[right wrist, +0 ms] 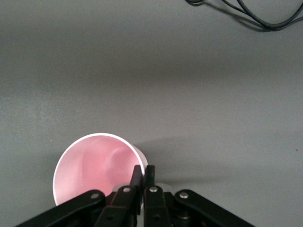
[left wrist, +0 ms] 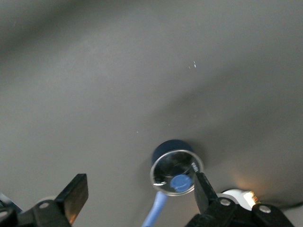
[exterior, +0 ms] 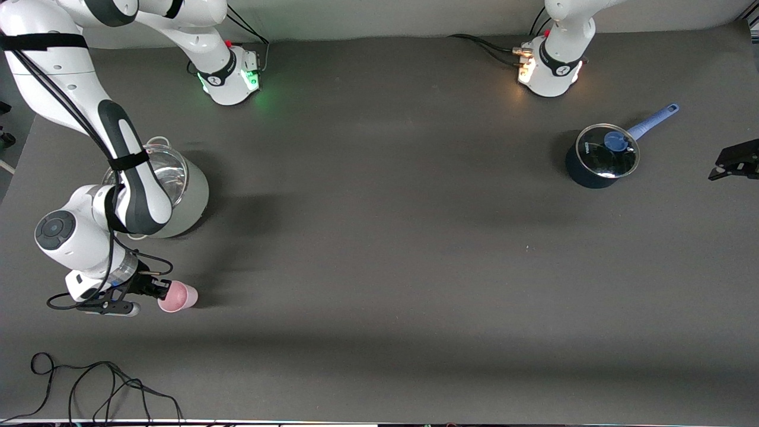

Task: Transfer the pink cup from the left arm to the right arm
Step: 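Lower the pink cup onto the table with the right gripper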

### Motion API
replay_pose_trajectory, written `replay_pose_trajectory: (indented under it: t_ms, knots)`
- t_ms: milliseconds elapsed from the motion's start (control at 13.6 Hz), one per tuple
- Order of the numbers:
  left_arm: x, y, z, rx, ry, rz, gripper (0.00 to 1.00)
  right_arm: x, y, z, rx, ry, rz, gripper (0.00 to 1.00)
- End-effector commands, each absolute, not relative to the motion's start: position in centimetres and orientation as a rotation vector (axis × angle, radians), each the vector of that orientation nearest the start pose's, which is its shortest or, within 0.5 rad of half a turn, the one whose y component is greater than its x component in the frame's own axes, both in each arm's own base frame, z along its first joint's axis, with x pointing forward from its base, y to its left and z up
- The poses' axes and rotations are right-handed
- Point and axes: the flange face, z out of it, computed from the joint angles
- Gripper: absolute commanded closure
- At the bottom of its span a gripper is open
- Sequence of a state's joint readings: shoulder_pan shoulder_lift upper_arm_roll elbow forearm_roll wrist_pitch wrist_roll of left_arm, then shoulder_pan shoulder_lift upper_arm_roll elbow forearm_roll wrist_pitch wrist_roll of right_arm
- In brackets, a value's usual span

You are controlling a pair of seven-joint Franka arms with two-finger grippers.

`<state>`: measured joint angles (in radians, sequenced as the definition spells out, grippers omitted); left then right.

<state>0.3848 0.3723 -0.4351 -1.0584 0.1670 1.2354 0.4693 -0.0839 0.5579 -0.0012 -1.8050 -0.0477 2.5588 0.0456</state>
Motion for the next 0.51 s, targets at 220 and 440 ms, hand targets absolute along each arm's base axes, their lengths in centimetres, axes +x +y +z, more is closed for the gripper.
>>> replay_pose_trajectory:
  t_ms: [220,440]
  knots:
    - [61.3,3.2,62.6,-3.127,0.217,0.281,0.0,67.0,-5.6,25.0,-3.16,0.109,-0.347,0.94]
    - [61.3,3.1,62.1,-3.125,0.152,0.295,0.0,67.1,-5.6,24.8,-3.158,0.111,-0.356,0.93]
